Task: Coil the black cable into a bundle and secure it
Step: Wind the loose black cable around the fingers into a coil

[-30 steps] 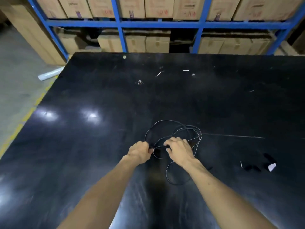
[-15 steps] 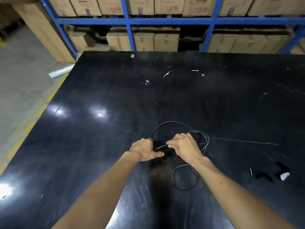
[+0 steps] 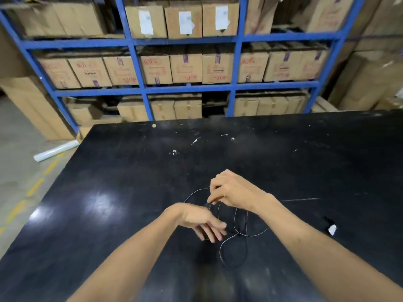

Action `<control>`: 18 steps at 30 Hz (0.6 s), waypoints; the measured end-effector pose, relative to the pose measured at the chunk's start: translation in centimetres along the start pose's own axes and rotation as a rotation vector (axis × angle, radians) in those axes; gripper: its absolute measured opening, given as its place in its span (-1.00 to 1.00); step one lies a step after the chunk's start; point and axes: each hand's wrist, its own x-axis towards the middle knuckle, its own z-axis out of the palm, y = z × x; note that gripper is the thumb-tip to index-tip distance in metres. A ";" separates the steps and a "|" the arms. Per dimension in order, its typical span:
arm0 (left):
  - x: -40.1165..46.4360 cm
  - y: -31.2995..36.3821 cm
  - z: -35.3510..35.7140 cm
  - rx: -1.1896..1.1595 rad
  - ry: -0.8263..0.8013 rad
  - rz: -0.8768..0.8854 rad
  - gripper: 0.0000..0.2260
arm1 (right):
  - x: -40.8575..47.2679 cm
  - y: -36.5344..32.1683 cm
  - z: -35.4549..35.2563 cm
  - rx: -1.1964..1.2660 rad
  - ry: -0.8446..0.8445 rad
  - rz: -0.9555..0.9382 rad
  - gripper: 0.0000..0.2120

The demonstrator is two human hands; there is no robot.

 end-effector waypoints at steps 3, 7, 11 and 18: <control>-0.5 1.1 0.7 -0.039 -0.018 0.010 -0.48 | -0.1 -0.7 -2.1 -0.060 -0.053 0.036 -0.89; -2.7 2.5 2.0 -0.172 -0.052 0.128 -0.48 | -1.6 -0.2 -4.6 -0.074 -0.154 0.207 -0.85; -6.4 4.5 3.1 -0.301 -0.258 0.425 -0.20 | -3.9 0.7 -6.0 0.200 0.034 0.539 -0.86; -15.4 10.9 -1.2 -0.647 -0.164 0.936 -0.34 | -5.4 -1.8 -3.8 0.552 0.250 0.871 -0.84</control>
